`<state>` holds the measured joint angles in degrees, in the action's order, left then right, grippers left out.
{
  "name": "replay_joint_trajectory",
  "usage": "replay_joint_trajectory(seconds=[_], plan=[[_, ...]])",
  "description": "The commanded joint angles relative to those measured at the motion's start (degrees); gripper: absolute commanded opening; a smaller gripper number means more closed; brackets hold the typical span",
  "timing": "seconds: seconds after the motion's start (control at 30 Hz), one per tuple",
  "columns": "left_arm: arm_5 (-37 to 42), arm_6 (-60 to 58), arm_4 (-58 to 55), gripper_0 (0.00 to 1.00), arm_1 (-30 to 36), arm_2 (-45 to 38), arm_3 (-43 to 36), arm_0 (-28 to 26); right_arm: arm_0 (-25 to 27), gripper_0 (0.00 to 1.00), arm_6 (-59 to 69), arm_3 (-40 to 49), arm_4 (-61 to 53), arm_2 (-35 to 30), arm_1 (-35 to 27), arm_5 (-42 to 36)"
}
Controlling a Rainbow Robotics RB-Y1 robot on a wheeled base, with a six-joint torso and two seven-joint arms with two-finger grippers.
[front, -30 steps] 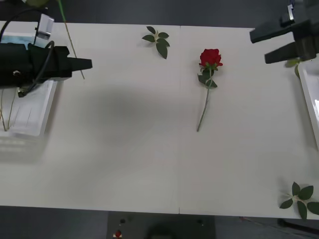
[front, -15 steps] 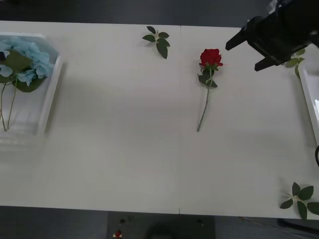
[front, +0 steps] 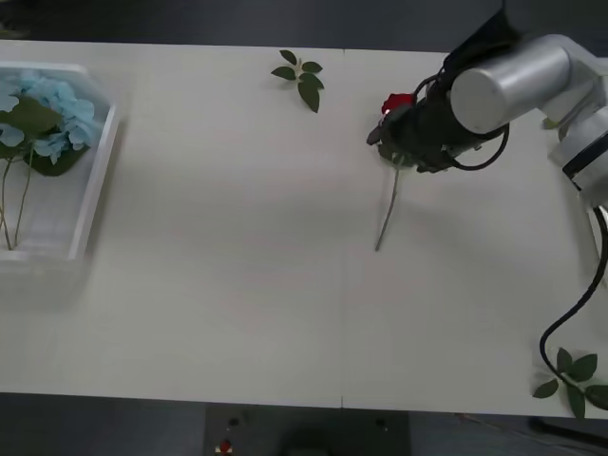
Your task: Put the red flowers into the right box and the blue flowers into the left box
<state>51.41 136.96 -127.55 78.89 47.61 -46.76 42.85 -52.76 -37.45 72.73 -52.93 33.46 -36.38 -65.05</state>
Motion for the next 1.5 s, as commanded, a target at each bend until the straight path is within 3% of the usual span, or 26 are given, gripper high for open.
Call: replay_joint_trajectory(seconds=[0.03, 0.47, 0.93, 1.07, 1.13, 1.27, 1.3, 1.33, 1.37, 1.43, 1.5], plan=[[0.1, -3.7, 0.7, 0.0, 0.5, 3.3, -0.3, 1.5, -1.5, 1.0, 4.1, -4.9, 4.7, -1.3, 3.5, 3.1], [-9.1, -15.0, 0.5, 0.0, -3.9, 11.9, 2.6, 1.5, -1.2, 1.0, 7.3, -10.9, 10.5, 3.0, 5.8, 8.9], [-14.9, -16.1, 0.4, 0.0, -11.4, 12.3, 8.2, 0.5, -1.1, 1.0, 7.0, -14.8, 13.0, 5.4, 7.3, 11.6], [-14.9, -15.9, 0.4, 0.0, -11.4, 12.3, 8.1, 0.4, -1.1, 0.92, 6.3, -14.9, 14.2, 7.7, 6.9, 11.6], [-14.9, -15.8, 0.4, 0.0, -11.4, 12.3, 8.1, 0.3, -1.1, 0.81, 6.3, -14.9, 14.8, 9.1, 6.8, 11.7], [-14.9, -15.8, -0.4, 0.0, -11.4, 12.3, 8.2, 0.2, -1.1, 0.78, 6.3, -14.9, 14.3, 10.0, 6.7, 11.9], [-14.9, -15.8, -0.5, 0.09, -11.3, 12.3, 8.2, 0.2, -1.1, 0.78, 6.3, -14.9, 14.2, 10.0, 6.8, 12.1], [-14.9, -15.8, -0.5, 0.38, -11.4, 12.3, 8.2, 0.2, -1.0, 0.78, 6.3, -14.9, 14.0, 10.2, 6.8, 12.4], [-14.9, -15.8, -0.5, 0.54, -11.4, 12.3, 8.2, 0.2, -1.1, 0.78, 6.3, -14.9, 13.9, 10.0, 6.8, 12.5], [-14.9, -15.8, -0.5, 0.74, -11.4, 12.3, 8.2, 0.2, -1.1, 0.78, 6.3, -14.9, 13.6, 10.0, 7.0, 12.9], [-14.9, -15.8, -0.6, 0.78, -11.4, 12.3, 8.2, 0.2, -1.1, 0.62, 6.3, -14.9, 13.6, 10.0, 7.2, 13.3]])
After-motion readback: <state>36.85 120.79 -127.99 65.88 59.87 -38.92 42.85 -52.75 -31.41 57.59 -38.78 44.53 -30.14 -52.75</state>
